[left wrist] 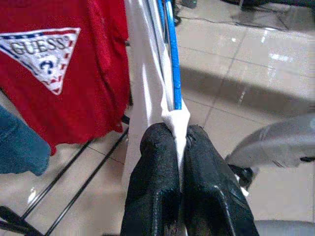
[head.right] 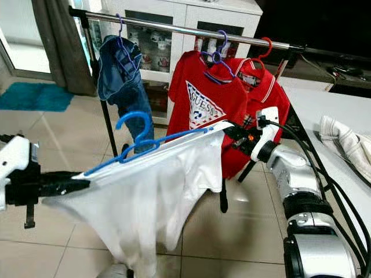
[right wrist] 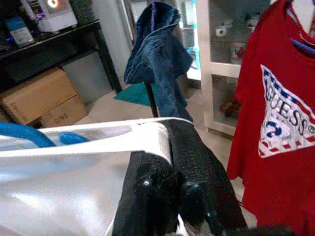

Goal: Hang hanger

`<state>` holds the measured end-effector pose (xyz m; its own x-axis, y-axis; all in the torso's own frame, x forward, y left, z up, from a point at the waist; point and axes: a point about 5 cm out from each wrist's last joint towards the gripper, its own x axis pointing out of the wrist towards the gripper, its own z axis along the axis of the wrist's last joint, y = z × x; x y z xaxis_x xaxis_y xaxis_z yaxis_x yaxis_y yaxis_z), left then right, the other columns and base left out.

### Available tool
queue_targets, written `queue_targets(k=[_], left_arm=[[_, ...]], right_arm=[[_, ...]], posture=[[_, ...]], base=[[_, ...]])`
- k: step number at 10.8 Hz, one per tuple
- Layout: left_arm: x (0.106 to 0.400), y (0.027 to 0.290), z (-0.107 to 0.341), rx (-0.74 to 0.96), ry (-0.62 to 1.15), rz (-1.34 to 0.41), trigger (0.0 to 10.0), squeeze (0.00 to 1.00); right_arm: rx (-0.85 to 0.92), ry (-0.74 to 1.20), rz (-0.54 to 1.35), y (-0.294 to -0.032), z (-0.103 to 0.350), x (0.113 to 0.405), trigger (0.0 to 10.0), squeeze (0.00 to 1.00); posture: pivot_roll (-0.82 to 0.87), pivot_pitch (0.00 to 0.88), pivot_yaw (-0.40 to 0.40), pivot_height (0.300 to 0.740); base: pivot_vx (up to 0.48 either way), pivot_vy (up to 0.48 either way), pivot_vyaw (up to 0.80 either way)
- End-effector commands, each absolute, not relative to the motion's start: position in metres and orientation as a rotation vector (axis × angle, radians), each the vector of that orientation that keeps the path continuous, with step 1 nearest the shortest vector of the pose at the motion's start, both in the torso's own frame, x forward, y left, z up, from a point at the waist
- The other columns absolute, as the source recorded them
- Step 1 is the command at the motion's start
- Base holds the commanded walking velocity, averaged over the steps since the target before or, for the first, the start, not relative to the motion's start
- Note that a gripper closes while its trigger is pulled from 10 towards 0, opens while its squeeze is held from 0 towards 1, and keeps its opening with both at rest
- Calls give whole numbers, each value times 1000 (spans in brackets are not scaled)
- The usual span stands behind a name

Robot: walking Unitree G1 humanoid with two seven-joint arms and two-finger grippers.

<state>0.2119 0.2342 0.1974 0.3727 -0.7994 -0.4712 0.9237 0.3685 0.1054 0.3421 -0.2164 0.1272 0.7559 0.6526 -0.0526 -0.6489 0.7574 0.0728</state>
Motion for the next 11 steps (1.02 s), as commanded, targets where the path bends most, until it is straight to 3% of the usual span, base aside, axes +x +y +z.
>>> queue_targets(k=[1,3,5,7,9,11], left_arm=[[209,236,195,427,429,-1165,0,0],[214,236,194,460,440,-1176,0,0],[229,249,191,563,480,-1094,0,0],[236,257,195,605,466,-1029,0,0],[234,258,196,604,468,-1047,0,0],[234,248,190,610,492,-1149,0,0]], right_arm=[[22,5,648,-236,148,347,0,0],[-24,-7,739,-226,153,347,0,0],[-222,70,903,-217,147,337,0,0],[-352,145,825,-231,139,337,0,0],[-353,140,802,-240,142,336,0,0],[-371,106,940,-224,146,332,0,0]], posture=[[191,0,-90,740],[192,0,-83,740],[181,0,-65,740],[176,0,-59,740],[182,0,-65,740],[193,0,-82,740]], base=[[0,0,0],[0,0,0],[0,0,0],[0,0,0],[0,0,0],[0,0,0]])
